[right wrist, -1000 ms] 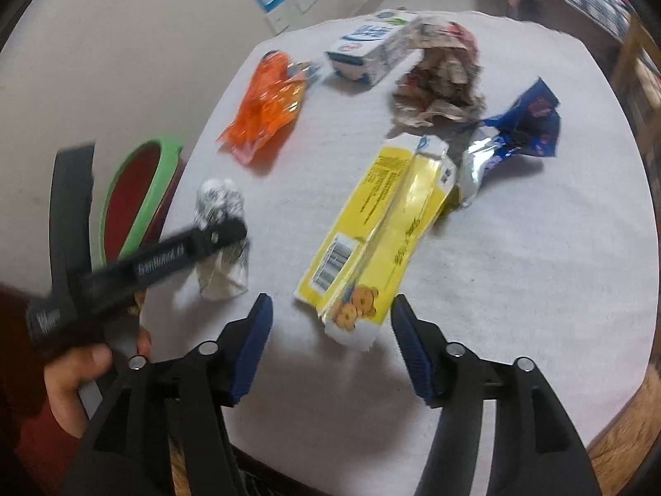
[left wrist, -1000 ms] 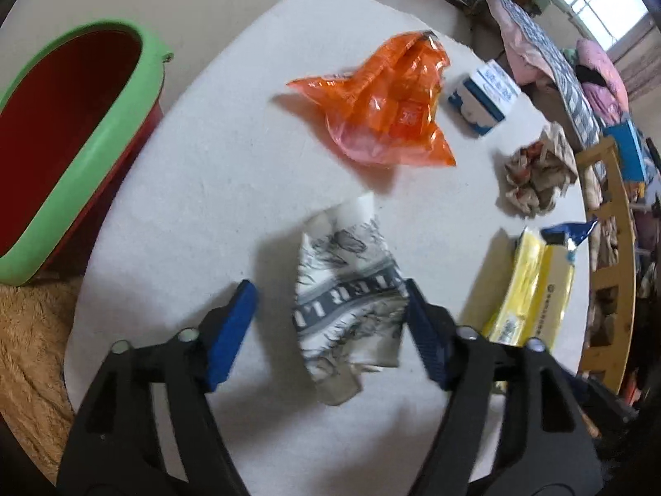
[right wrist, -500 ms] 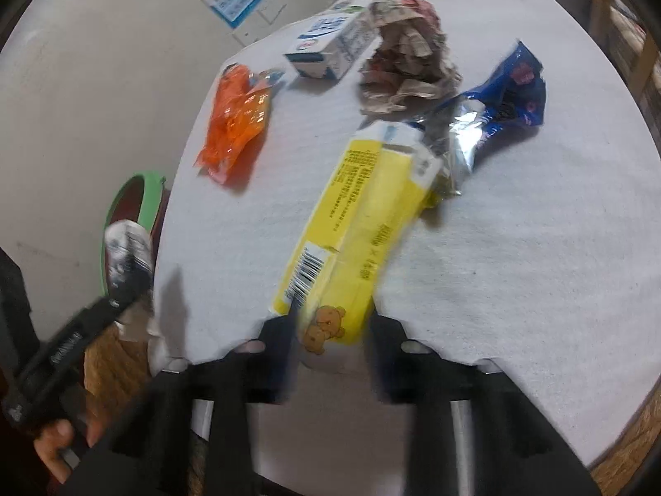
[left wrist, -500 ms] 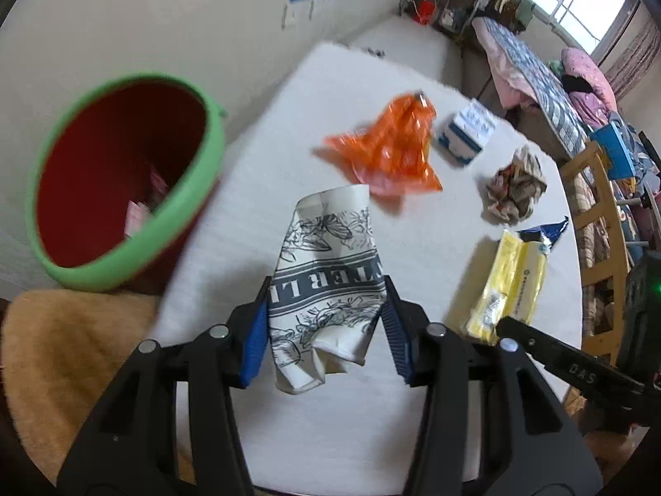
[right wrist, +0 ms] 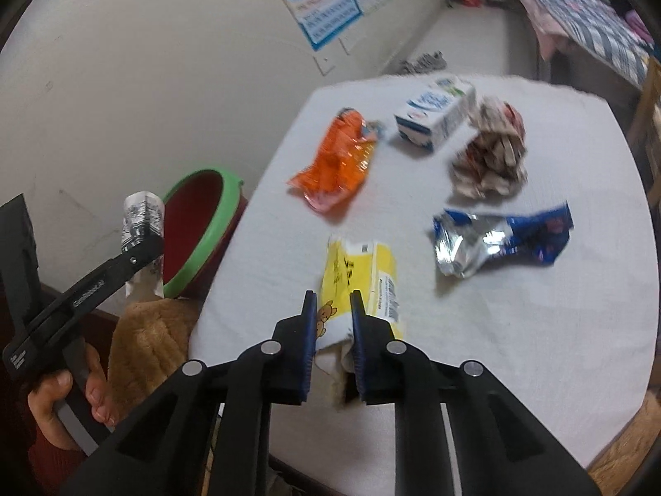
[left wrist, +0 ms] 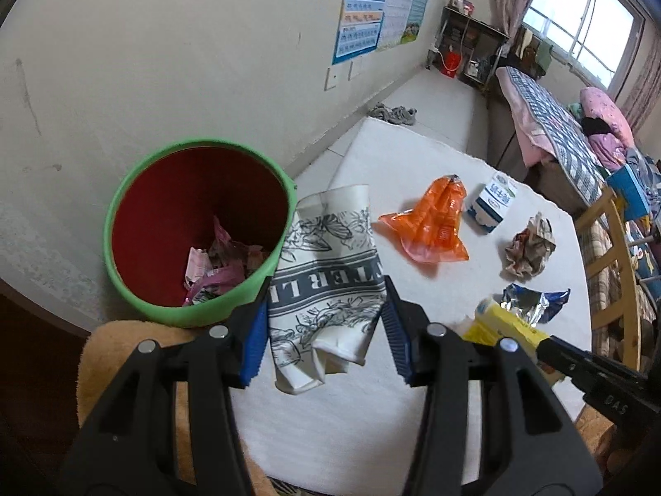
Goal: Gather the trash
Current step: 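Grasp the white patterned paper cup with the left tool while the right tool grasps the yellow carton, then carry the paper cup and yellow carton in both tools over the bin, then open both tools to drop the cup and carton into the bin, then grasp the orange snack bag with the left tool while the right tool grasps the blue-silver wrapper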
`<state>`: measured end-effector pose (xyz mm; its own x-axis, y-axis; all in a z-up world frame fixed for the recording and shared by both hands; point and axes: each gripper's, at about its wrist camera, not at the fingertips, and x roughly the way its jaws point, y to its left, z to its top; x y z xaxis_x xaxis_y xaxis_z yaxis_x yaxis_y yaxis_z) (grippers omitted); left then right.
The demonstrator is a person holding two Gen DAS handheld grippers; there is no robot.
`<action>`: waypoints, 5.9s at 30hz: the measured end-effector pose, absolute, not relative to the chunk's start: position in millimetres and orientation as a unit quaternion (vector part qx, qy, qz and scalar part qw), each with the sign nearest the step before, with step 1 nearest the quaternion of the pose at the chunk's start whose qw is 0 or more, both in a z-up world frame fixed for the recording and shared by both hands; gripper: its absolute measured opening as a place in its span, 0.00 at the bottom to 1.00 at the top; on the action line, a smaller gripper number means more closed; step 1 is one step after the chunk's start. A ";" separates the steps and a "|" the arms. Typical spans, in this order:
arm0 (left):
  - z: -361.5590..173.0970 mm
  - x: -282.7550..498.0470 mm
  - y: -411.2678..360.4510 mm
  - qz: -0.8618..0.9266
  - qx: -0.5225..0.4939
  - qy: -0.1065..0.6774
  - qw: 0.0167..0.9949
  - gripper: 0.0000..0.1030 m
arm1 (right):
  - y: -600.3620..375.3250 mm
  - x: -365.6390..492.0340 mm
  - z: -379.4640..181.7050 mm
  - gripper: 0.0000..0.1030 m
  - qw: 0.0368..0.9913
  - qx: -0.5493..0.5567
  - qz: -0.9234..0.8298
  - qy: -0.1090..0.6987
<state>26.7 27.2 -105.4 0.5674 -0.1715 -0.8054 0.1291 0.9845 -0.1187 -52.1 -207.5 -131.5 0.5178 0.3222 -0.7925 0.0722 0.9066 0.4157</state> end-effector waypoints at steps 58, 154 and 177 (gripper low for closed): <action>-98.5 33.2 100.3 -0.022 -0.045 0.422 0.905 0.46 | -128.1 -2.6 -118.6 0.20 0.835 0.171 0.160 0.498; -113.0 108.3 166.9 0.020 -0.020 0.425 0.905 0.76 | -67.1 63.9 -110.8 0.53 0.855 0.101 0.148 0.486; -132.8 56.2 29.2 -0.100 0.040 0.479 0.871 0.76 | -256.9 15.4 -199.6 0.75 0.793 -0.129 0.049 0.594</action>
